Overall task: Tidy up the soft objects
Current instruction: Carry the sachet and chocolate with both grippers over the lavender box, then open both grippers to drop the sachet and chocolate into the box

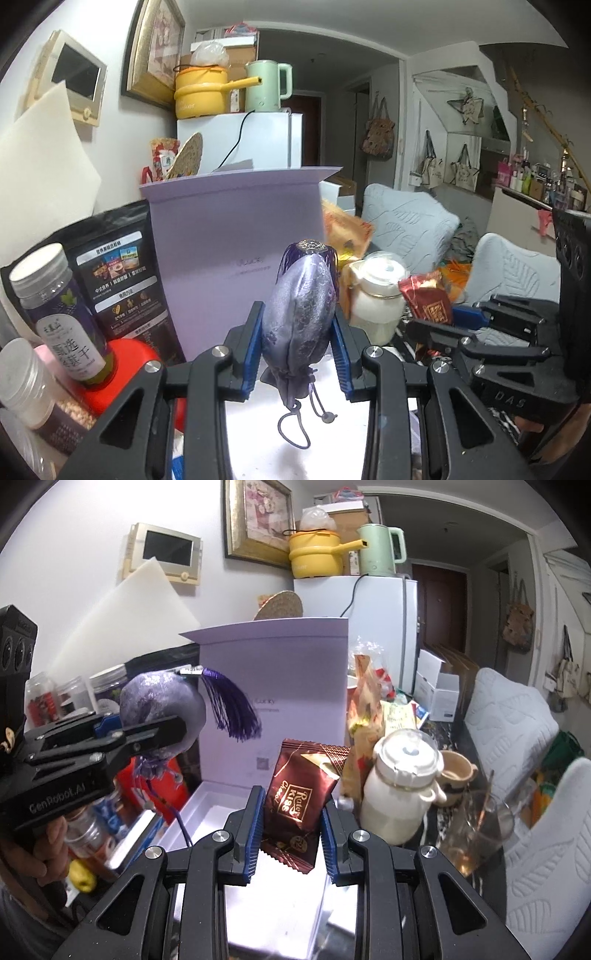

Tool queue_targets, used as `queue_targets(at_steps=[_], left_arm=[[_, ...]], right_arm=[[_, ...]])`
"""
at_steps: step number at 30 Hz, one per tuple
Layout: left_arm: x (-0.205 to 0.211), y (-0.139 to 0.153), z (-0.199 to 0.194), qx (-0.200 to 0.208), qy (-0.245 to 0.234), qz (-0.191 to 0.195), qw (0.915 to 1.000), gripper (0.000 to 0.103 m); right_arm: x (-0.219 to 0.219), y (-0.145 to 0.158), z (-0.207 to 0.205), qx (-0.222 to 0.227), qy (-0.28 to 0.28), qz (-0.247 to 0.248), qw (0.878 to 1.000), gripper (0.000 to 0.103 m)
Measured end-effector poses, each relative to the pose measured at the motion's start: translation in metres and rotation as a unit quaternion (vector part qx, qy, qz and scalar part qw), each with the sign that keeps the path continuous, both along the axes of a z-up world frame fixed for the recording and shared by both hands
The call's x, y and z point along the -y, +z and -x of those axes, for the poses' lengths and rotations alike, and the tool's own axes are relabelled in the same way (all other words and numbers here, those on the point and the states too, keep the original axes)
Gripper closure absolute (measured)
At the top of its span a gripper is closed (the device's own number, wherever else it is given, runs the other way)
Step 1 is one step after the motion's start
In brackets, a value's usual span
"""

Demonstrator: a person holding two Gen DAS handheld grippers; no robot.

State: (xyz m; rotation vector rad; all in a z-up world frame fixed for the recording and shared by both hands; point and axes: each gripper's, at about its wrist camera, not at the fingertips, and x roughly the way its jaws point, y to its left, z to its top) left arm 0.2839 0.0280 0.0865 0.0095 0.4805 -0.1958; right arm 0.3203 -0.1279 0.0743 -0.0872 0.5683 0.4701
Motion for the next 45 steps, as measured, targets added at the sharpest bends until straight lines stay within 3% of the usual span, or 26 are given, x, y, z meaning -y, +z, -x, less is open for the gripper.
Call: queue_targets(at_steps=[4, 7, 12, 23, 38, 41, 43, 45], left_arm=[[-0.009, -0.01, -0.017, -0.012, 0.006, 0.015, 0.9998, 0.07], [-0.011, -0.021, -0.028, -0.02, 0.026, 0.003, 0.9995, 0.07], [-0.008, -0.044, -0.045, -0.049, 0.029, -0.002, 0.9984, 0.07], [-0.004, -0.078, -0.073, -0.1, 0.043, -0.006, 0.994, 0.07], [-0.011, -0.113, -0.1, -0.167, 0.125, -0.037, 0.9773, 0.07], [-0.01, -0.111, -0.102, -0.162, 0.128, -0.039, 0.9778, 0.069], [-0.009, -0.11, -0.102, -0.162, 0.129, -0.041, 0.9774, 0.069], [-0.01, -0.108, -0.1, -0.164, 0.133, -0.04, 0.9767, 0.067]], right_arm=[[-0.011, -0.007, -0.02, -0.005, 0.013, 0.0, 1.0, 0.075], [-0.019, -0.014, -0.033, -0.01, 0.022, 0.003, 1.0, 0.075], [-0.03, -0.036, -0.054, -0.052, 0.034, -0.003, 0.998, 0.075], [-0.036, -0.066, -0.066, -0.092, 0.024, 0.023, 0.995, 0.074], [-0.03, -0.098, -0.086, -0.138, 0.007, 0.035, 0.99, 0.073], [-0.032, -0.096, -0.084, -0.13, 0.007, 0.047, 0.99, 0.069], [-0.032, -0.094, -0.081, -0.124, 0.005, 0.05, 0.991, 0.053], [-0.031, -0.093, -0.08, -0.119, 0.0, 0.051, 0.992, 0.049]])
